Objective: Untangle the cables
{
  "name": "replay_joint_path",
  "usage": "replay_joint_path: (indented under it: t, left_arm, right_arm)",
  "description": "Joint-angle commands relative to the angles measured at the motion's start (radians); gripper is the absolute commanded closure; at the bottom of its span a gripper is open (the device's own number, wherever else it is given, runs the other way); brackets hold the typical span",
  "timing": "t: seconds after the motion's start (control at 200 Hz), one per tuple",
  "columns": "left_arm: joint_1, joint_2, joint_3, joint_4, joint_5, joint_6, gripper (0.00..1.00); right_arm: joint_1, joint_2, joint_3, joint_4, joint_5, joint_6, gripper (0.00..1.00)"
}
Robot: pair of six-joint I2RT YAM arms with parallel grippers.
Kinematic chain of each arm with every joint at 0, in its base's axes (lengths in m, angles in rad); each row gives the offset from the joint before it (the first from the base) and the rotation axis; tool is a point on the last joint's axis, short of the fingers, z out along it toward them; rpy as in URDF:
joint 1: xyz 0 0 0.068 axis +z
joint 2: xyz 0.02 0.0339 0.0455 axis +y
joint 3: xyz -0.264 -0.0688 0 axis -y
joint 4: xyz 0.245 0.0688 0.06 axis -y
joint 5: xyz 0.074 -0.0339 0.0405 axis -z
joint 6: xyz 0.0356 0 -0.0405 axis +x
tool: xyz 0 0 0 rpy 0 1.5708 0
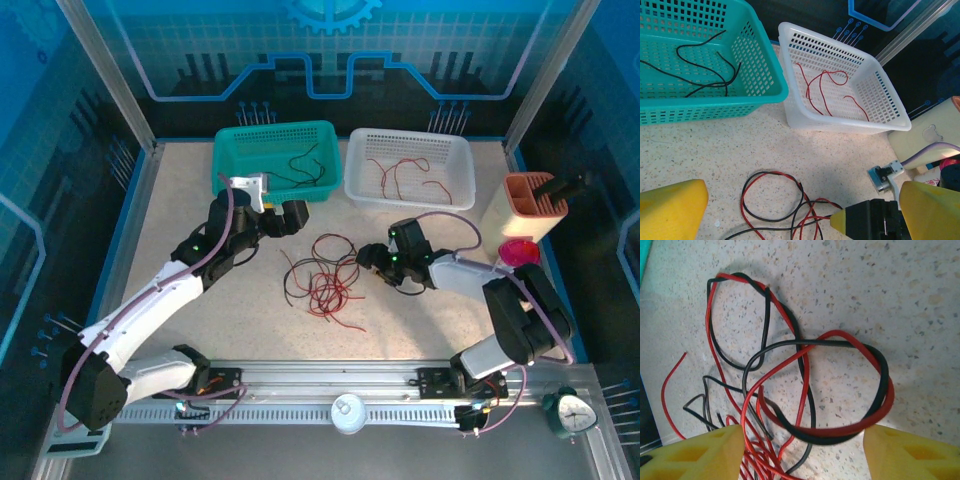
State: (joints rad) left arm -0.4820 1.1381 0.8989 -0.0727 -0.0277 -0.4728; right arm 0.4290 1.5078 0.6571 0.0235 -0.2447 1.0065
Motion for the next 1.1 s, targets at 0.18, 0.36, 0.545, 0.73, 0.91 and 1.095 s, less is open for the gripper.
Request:
replay_joint_path:
  t: [0.18,0.36,0.545,0.73,0.91,1.095]
  left_arm:
    - [-0.009,-0.009,0.028,0.007,0.025,-0.005,0.01]
    - [-0.009,-0.011,0.029,0.011,0.028,-0.007,0.01]
    - [-0.01,-0.015,0.028,0.014,0.03,-0.008,0.01]
    - [-0.01,-0.024,0.026,0.013,0.029,-0.007,0.01]
    - [-0.009,-0.02,0.022,0.019,0.029,-0.013,0.01]
    - [-0.01,-0.008,0.018,0.028,0.039,-0.036,0.01]
  right_arm:
    - [-0.035,0.078,0.07,0.046,-0.026,-0.008,0.49]
    - [-0.062,0.085,0.071,0.045,-0.027,-0.012,0.66]
    - [-0.082,0.074,0.073,0.029,-0.03,-0.03,0.89]
    - [-0.087,0.023,0.104,-0.012,-0.032,-0.067,0.98]
    - [-0.076,-0.052,0.189,-0.106,-0.034,-0.162,1.0]
    - [-0.037,-0.131,0.301,-0.214,-0.021,-0.304,1.0]
